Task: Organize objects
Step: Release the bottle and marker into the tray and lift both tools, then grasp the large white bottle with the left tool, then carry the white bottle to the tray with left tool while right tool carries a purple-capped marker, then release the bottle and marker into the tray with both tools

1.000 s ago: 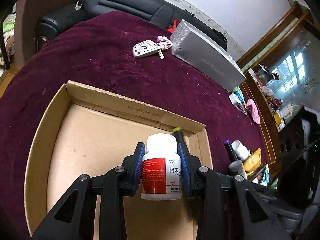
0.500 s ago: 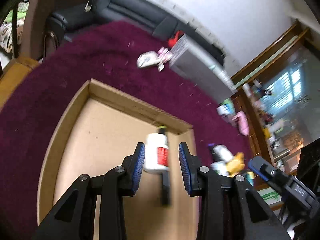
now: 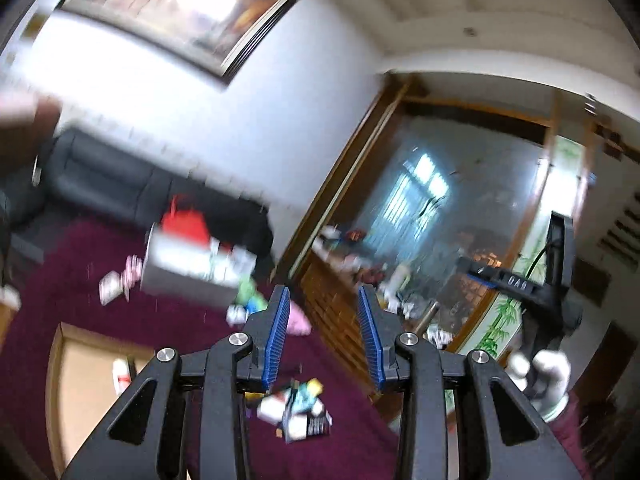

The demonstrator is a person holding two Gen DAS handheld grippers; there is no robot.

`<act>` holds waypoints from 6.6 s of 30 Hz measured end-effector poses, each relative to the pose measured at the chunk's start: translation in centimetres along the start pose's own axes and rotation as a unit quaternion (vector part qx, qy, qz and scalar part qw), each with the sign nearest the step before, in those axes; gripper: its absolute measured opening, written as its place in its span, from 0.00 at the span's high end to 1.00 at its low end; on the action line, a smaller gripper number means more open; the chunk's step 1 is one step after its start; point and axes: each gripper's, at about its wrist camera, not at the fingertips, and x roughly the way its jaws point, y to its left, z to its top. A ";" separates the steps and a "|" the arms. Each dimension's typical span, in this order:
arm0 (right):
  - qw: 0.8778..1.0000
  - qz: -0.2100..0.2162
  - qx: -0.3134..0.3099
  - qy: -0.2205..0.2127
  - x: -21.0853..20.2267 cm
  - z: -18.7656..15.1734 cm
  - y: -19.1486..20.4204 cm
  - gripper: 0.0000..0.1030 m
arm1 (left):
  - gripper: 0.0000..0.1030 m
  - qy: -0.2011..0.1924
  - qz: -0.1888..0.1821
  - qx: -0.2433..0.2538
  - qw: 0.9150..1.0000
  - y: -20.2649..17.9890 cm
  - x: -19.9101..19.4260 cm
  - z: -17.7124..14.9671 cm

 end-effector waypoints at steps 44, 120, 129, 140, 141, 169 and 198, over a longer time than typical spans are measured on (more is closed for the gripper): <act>0.935 0.179 0.215 0.218 19.7 -28.0 -5.0 0.00 | 0.25 0.311 0.280 -0.056 0.906 13.9 28.0 -22.9; 0.911 0.184 0.084 0.360 34.1 -24.7 9.8 0.88 | 0.72 0.169 0.240 -0.090 0.952 21.9 4.4 -16.4; 0.867 0.296 0.123 0.381 33.2 -23.8 16.7 0.87 | 0.72 0.225 0.283 -0.051 0.931 25.3 8.8 -14.4; 0.866 0.262 0.111 0.412 36.4 -26.2 23.8 0.87 | 0.72 0.287 0.311 -0.077 0.903 31.6 12.6 -15.2; 0.864 0.265 0.112 0.413 36.6 -26.2 24.2 0.87 | 0.72 0.289 0.313 -0.080 0.901 31.9 12.7 -15.3; 0.871 0.235 0.087 0.423 38.6 -27.3 27.5 0.73 | 0.60 0.234 0.283 -0.141 0.919 32.7 10.8 -13.1; 0.993 0.067 0.094 0.028 17.8 -17.0 4.2 0.00 | 0.43 0.220 0.085 -0.104 0.966 16.0 14.3 -13.0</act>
